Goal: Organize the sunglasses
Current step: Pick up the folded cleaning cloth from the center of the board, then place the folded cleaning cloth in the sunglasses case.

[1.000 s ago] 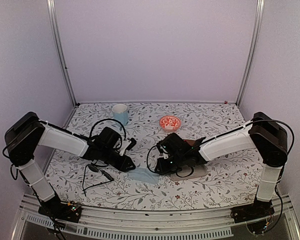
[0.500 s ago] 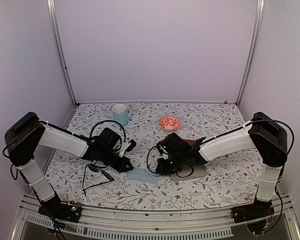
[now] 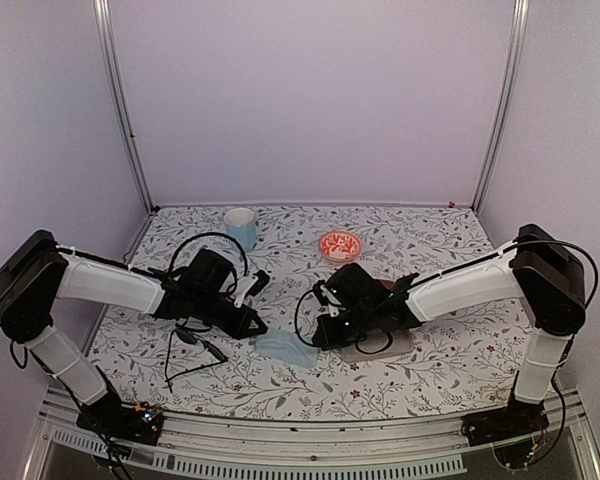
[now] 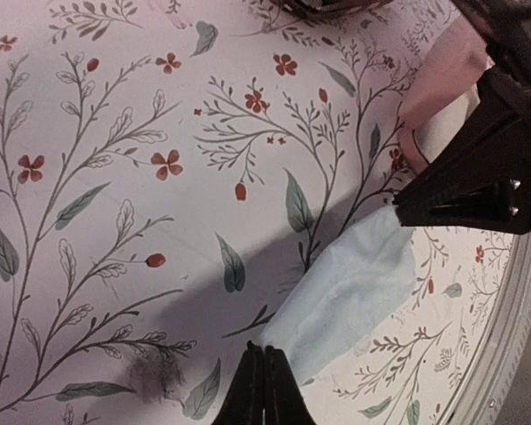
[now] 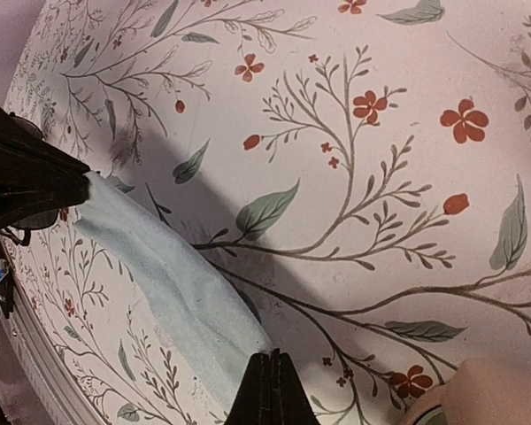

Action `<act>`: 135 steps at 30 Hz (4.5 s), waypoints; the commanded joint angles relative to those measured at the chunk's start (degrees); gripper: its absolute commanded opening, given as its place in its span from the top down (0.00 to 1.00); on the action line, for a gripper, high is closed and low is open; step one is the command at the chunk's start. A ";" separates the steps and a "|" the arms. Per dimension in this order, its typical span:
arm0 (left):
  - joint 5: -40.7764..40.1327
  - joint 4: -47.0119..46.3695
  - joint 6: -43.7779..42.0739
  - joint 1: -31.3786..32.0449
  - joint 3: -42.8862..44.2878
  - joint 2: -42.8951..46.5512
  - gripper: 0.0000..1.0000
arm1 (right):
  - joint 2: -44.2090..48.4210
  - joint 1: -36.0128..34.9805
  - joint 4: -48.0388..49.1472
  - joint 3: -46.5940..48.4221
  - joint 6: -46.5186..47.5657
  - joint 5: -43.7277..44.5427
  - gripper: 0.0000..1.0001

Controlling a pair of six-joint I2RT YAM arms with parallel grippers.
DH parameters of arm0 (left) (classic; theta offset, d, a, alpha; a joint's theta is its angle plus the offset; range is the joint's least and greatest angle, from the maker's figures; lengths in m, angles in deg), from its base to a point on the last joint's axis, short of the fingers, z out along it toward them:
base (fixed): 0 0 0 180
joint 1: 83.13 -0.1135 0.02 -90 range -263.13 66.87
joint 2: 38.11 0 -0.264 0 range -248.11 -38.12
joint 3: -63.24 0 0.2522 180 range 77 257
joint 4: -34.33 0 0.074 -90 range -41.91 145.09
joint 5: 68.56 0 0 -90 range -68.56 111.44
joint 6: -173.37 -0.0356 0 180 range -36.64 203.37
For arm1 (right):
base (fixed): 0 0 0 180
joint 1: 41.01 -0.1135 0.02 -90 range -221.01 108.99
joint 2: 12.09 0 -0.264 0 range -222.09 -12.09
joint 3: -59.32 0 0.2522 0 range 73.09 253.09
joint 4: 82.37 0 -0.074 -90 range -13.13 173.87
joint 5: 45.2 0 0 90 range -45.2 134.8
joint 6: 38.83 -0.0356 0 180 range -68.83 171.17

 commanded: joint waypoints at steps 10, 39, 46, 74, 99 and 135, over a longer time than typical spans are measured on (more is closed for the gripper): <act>-1.92 0.24 4.20 7.17 -1.89 3.89 1.00 | 13.30 -0.07 -1.72 -10.67 -0.65 1.30 1.00; -5.28 0.52 8.73 23.77 21.36 -15.71 1.00 | 42.49 -0.80 -29.46 -22.54 -12.76 18.70 1.00; -9.30 -0.39 7.62 23.64 26.32 -19.88 1.00 | 38.97 1.99 -31.04 -19.66 -10.01 22.35 1.00; -19.82 -1.17 2.80 23.69 30.88 -24.92 1.00 | 23.93 5.07 -28.68 -10.28 -0.64 30.08 1.00; -22.35 -1.70 1.54 23.41 32.49 -28.24 1.00 | 19.29 5.78 -25.31 -9.68 1.47 30.03 1.00; -23.29 -1.71 1.42 23.42 32.91 -28.75 1.00 | 16.93 5.83 -24.29 -8.61 2.80 30.97 1.00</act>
